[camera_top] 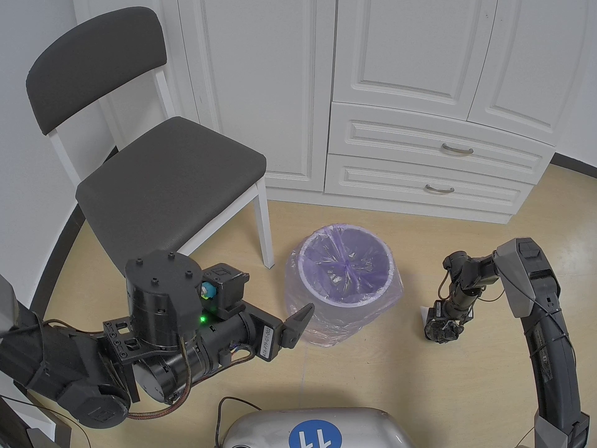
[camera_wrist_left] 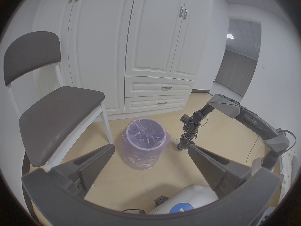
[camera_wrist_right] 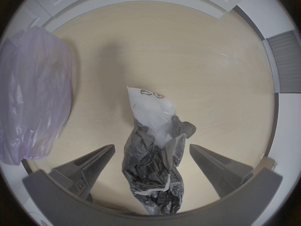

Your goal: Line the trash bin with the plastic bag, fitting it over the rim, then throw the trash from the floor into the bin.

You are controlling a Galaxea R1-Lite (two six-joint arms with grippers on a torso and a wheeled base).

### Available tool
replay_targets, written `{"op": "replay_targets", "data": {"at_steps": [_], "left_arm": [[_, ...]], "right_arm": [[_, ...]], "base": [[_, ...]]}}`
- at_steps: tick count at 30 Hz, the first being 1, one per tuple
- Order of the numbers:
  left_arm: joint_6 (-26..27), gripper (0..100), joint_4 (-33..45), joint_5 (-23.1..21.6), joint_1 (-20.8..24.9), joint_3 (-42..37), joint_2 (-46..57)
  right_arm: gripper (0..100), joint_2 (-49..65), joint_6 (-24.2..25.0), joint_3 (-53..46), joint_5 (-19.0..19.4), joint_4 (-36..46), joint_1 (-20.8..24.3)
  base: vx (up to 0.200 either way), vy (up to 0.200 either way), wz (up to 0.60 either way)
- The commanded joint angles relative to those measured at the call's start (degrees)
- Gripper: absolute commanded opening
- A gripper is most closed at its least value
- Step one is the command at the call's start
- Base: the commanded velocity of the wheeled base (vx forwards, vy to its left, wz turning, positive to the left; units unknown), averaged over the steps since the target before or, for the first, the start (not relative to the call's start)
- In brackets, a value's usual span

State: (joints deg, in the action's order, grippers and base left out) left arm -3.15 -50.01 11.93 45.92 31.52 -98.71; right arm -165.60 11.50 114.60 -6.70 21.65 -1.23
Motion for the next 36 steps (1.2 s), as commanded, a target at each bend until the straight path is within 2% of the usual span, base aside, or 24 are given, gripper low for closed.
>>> {"op": "replay_targets", "data": {"at_steps": [1, 14, 15, 28, 36], "left_arm": [[-0.02, 100, 0.0, 0.02, 0.31, -0.15, -0.17], [-0.02, 100, 0.0, 0.02, 0.57, -0.41, -0.35], [-0.02, 100, 0.0, 0.02, 0.66, -0.32, -0.43], [-0.02, 100, 0.0, 0.02, 0.66, -0.5, -0.43], [-0.02, 100, 0.0, 0.02, 0.66, -0.59, -0.08]], "right_arm": [[100, -0.52, -0.25, -0.01, -0.41, 0.23, 0.0], [100, -0.52, -1.65, -0.01, -0.41, 0.59, -0.09], [0, -0.52, -1.65, -0.01, -0.41, 0.5, -0.09], [0, -0.52, -1.65, -0.01, -0.5, 0.06, 0.0], [0, -0.6, -0.51, -0.01, -1.82, 0.06, 0.09]], "base": [[0.0, 0.0, 0.0], [0.0, 0.0, 0.0], [0.0, 0.0, 0.0], [0.0, 0.0, 0.0], [0.0, 0.0, 0.0]]}}
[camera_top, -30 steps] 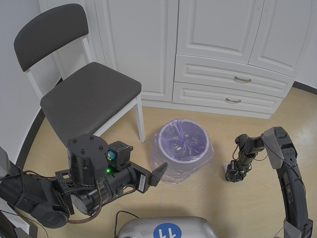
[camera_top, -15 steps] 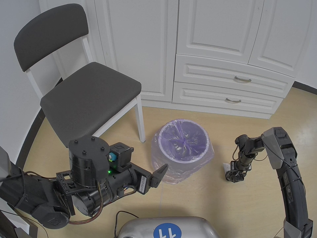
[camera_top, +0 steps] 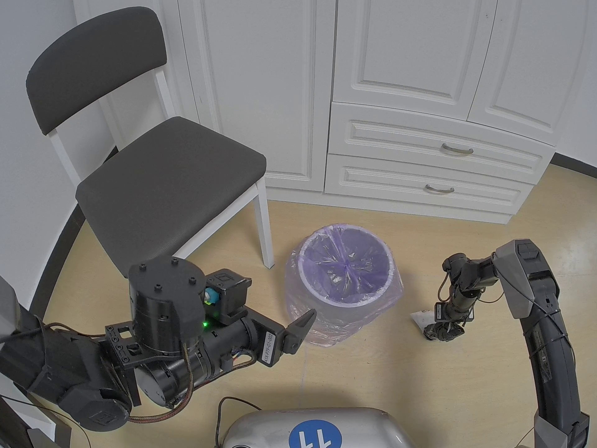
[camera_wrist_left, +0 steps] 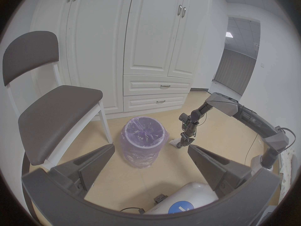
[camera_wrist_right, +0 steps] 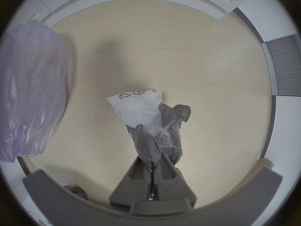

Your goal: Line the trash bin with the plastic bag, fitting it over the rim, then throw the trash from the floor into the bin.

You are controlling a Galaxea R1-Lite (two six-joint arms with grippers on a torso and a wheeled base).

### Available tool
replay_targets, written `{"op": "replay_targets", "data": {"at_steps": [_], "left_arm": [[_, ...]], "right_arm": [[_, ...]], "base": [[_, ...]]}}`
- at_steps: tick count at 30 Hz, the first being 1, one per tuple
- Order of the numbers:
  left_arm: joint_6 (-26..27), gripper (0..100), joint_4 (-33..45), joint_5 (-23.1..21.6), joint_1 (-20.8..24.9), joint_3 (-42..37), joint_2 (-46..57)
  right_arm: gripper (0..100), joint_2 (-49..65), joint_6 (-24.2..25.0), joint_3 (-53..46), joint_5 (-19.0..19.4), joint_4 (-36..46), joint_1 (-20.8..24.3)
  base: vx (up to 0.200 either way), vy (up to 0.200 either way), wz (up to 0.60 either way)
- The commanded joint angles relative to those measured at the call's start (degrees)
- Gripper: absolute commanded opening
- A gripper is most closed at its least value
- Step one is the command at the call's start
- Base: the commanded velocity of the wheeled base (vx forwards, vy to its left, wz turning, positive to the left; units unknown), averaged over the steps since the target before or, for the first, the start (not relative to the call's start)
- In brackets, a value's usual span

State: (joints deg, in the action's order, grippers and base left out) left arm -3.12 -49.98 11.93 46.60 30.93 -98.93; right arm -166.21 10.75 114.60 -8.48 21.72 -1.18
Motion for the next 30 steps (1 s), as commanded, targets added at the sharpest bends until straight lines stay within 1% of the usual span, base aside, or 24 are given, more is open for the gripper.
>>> {"op": "replay_targets", "data": {"at_steps": [1, 3, 4, 7, 9, 11, 12, 14, 17, 18, 19, 20, 21, 22, 23, 24, 25, 26, 30], "left_arm": [[-0.04, 100, -0.03, 0.02, -0.02, -0.08, 0.23], [-0.04, 100, -0.03, 0.02, 0.07, -0.17, 0.31], [0.04, 100, -0.03, 0.02, 0.15, -0.25, 0.4], [0.04, 100, -0.12, 0.02, 0.59, -0.61, 0.49], [0.04, 100, -0.12, 0.02, 0.77, -0.61, 0.58], [0.04, 100, -0.2, 0.02, 0.77, -0.61, 0.58], [0.13, 100, -0.2, 0.02, 0.77, -0.61, 1.37], [0.13, 100, -0.2, 0.02, 0.77, -0.61, 2.25], [1.71, 100, -0.2, 1.07, 0.59, -1.04, 3.57], [2.68, 100, -0.2, 1.69, 0.5, -1.31, 3.92], [2.68, 100, -0.2, 1.69, 0.5, -1.31, 3.92], [3.74, 100, -0.73, 2.22, 0.42, -1.75, 4.62], [4.0, 100, -1.35, 2.3, 0.42, -2.1, 5.15], [4.18, 100, -1.7, 2.3, 0.42, -2.28, 5.32], [4.44, 100, -2.58, 2.3, 0.42, -2.63, 5.67], [4.7, 100, -3.02, 2.39, 0.42, -2.8, 5.85], [4.79, 100, -3.1, 2.39, 0.42, -2.8, 5.94], [5.49, 100, -3.98, 2.39, 0.42, -3.15, 6.47], [6.55, 100, -5.04, 2.48, 0.24, -3.59, 7.87]], "right_arm": [[0, 0.01, 1.03, -0.01, 0.22, -0.19, 0.22], [0, -0.08, 2.7, -0.01, 0.57, -0.72, 0.83], [0, -0.08, 2.7, -0.01, 0.49, -0.89, 0.83], [0, 0.09, 2.87, -0.01, -0.39, -1.07, 1.09], [0, 1.24, 3.49, -0.01, -1.97, -1.51, 2.15], [0, 2.03, 4.01, -0.01, -2.33, -2.3, 2.5], [0, 5.28, 5.77, -2.81, -2.24, -6.43, 3.64], [0, 8.53, 5.68, -9.14, -2.5, -11.35, 5.05], [0, 13.36, 4.01, -19.15, -2.24, -22.43, 6.81], [0, 15.03, 1.9, -23.64, -1.97, -27.79, 7.25], [0, 15.03, 1.9, -23.64, -1.97, -27.79, 7.25], [0, 18.02, -4.07, -31.28, -1.97, -36.75, 7.6], [0, 19.52, -7.15, -34.97, -1.97, -40.97, 7.6], [0, 20.31, -8.82, -36.82, -1.97, -43.26, 7.51], [0, 22.07, -12.42, -40.69, -2.33, -48.09, 7.16], [0, 23.21, -14.62, -42.97, -2.5, -51.25, 7.07], [0, 23.47, -14.88, -43.32, -2.5, -51.69, 7.07], [0, 25.76, -18.84, -47.54, -2.59, -57.41, 6.81], [0, 31.82, -26.75, -56.51, -2.68, -69.01, 6.54]], "base": [[0.0, 0.0, 0.0], [0.0, 0.0, 0.0], [0.0, 0.0, 0.0], [0.0, 0.0, 0.0], [0.0, 0.0, 0.0], [0.0, 0.0, 0.0], [0.0, 0.0, 0.0], [0.0, 0.0, 0.0], [0.0, 0.0, 0.0], [0.0, 0.0, 0.0], [0.0, 0.0, 0.0], [0.0, 0.0, 0.0], [0.0, 0.0, 0.0], [0.0, 0.0, 0.0], [0.0, 0.0, 0.0], [0.0, 0.0, 0.0], [0.0, 0.0, 0.0], [0.0, 0.0, 0.0], [0.0, 0.0, 0.0]]}}
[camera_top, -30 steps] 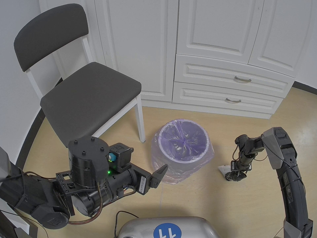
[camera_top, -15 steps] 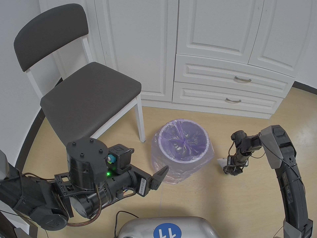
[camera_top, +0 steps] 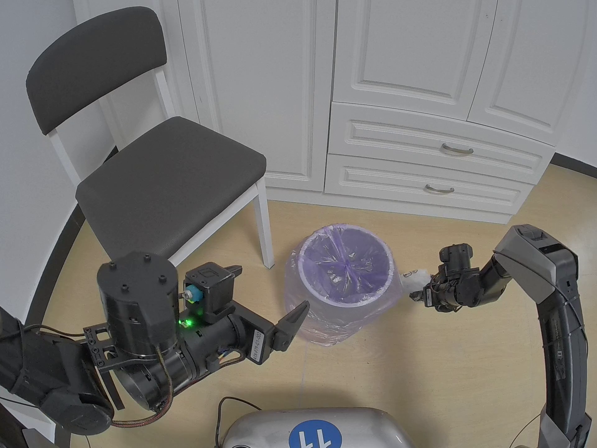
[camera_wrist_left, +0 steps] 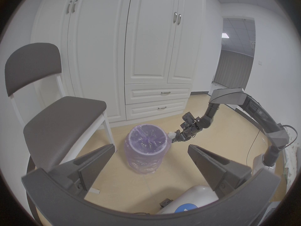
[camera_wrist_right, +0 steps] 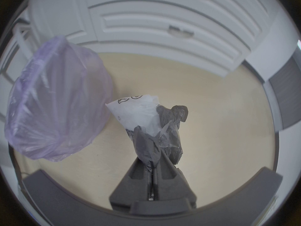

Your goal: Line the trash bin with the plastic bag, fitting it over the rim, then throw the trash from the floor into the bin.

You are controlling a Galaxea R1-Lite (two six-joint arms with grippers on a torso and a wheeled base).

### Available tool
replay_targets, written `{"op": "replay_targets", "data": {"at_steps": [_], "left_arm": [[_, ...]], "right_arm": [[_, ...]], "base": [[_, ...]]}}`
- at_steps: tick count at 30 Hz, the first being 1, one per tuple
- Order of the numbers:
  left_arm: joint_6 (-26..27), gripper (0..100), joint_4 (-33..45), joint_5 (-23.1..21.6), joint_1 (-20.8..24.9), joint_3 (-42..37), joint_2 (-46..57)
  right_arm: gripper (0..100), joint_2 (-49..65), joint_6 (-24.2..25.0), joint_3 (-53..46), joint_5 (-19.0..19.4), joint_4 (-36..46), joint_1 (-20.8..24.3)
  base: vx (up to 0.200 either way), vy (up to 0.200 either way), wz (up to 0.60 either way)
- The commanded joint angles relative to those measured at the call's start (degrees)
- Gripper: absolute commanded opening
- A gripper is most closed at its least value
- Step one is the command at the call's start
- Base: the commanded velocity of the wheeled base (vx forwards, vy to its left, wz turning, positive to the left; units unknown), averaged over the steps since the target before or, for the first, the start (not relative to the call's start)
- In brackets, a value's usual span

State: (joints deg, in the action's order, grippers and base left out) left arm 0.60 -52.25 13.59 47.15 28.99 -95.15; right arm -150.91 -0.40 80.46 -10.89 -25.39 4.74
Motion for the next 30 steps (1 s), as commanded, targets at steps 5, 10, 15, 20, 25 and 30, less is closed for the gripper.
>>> {"op": "replay_targets", "data": {"at_steps": [5, 10, 15, 20, 25, 30], "left_arm": [[2.83, 100, -3.74, 0.91, -1.01, -1.66, 5.94], [4.15, 100, -3.91, 1.52, -3.74, -1.57, 8.93], [8.02, 100, -4.97, 1.52, -6.9, -2.09, 9.19], [9.07, 100, -8.13, 1.61, -6.99, -2.97, 9.37], [11.44, 100, -12.44, 1.61, -7.69, -4.2, 9.37], [13.03, 100, -16.48, 1.61, -8.48, -4.91, 9.37]], "right_arm": [[0, 21.09, -20.78, -29.13, -0.1, -31.56, 0.79], [0, 27.07, -28.16, -35.11, -0.36, -43.16, 0.62], [0, 30.67, -30.45, -36.6, -1.77, -45.62, -0.44], [0, 31.02, -33.26, -37.3, -4.76, -49.93, -0.52], [0, 31.38, -37.39, -39.33, -5.81, -60.21, -0.44], [0, 34.28, -38.97, -42.23, -5.64, -64.61, 0.88]], "base": [[0.0, 0.0, 0.0], [0.0, 0.0, 0.0], [0.0, 0.0, 0.0], [0.0, 0.0, 0.0], [0.0, 0.0, 0.0], [0.0, 0.0, 0.0]]}}
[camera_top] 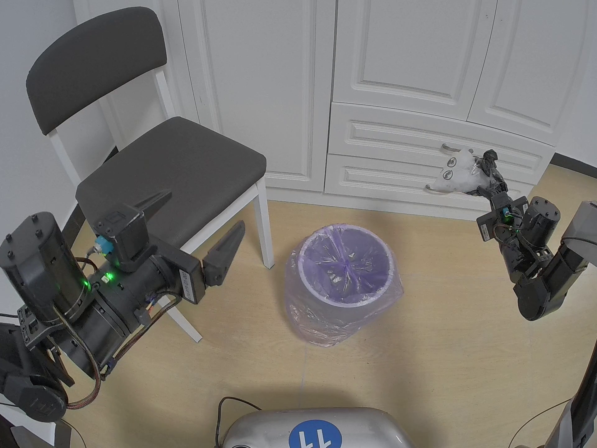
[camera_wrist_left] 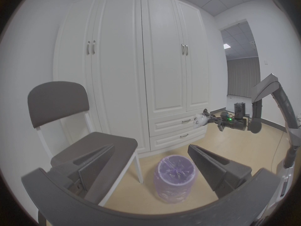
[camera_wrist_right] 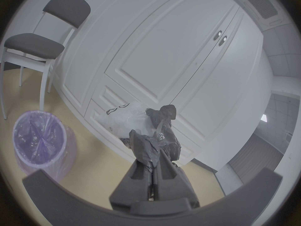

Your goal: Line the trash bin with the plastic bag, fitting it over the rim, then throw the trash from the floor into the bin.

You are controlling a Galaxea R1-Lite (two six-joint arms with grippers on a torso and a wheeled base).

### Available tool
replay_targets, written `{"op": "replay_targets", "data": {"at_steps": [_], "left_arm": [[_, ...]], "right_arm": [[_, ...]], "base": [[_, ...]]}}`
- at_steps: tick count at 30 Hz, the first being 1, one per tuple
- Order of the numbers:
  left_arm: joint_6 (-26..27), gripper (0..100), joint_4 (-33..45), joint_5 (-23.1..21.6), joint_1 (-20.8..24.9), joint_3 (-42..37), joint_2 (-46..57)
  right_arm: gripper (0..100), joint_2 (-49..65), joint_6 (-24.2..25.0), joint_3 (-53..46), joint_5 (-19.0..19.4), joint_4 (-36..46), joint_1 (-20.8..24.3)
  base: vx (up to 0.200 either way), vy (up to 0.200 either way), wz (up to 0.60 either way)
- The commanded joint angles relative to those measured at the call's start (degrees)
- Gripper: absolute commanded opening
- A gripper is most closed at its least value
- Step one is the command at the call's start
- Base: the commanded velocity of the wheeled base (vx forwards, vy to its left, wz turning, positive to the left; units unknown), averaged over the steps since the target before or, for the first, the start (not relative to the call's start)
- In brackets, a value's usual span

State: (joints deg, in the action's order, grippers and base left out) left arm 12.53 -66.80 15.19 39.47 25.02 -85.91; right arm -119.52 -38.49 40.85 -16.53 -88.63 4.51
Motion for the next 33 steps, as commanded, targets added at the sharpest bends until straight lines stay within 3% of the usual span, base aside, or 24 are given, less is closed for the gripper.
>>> {"op": "replay_targets", "data": {"at_steps": [1, 9, 11, 14, 20, 26, 33], "left_arm": [[1.44, 100, -2.54, 0.02, -0.98, -1.02, 0.13], [1.88, 100, -5.09, -0.16, -4.58, -0.41, 1.0], [1.88, 100, -5.35, -0.16, -5.37, -0.14, 1.88], [1.88, 100, -5.35, -0.34, -6.51, 0.39, 2.5], [1.79, 100, -5.71, -0.69, -10.56, 2.32, 2.59], [1.35, 100, -7.02, -1.57, -15.39, 3.73, 2.5], [0.04, 100, -7.11, -7.81, -19.26, 3.46, 2.5]], "right_arm": [[0, 4.2, -0.8, -3.67, 0.36, -1.37, 2.43], [0, 6.66, -0.89, -6.57, 1.5, -1.37, 9.9], [0, 6.84, -4.84, -1.56, 3.7, 1.53, 12.8], [0, 6.75, -11.35, 1.78, 5.19, 7.94, 14.39], [0, 4.73, -19.87, 4.94, 8.09, 17.61, 16.06], [0, -0.01, -30.07, 7.93, 10.91, 19.02, 16.14], [0, -5.11, -34.55, 10.21, 10.2, 22.18, 17.37]], "base": [[0.0, 0.0, 0.0], [0.0, 0.0, 0.0], [0.0, 0.0, 0.0], [0.0, 0.0, 0.0], [0.0, 0.0, 0.0], [0.0, 0.0, 0.0], [0.0, 0.0, 0.0]]}}
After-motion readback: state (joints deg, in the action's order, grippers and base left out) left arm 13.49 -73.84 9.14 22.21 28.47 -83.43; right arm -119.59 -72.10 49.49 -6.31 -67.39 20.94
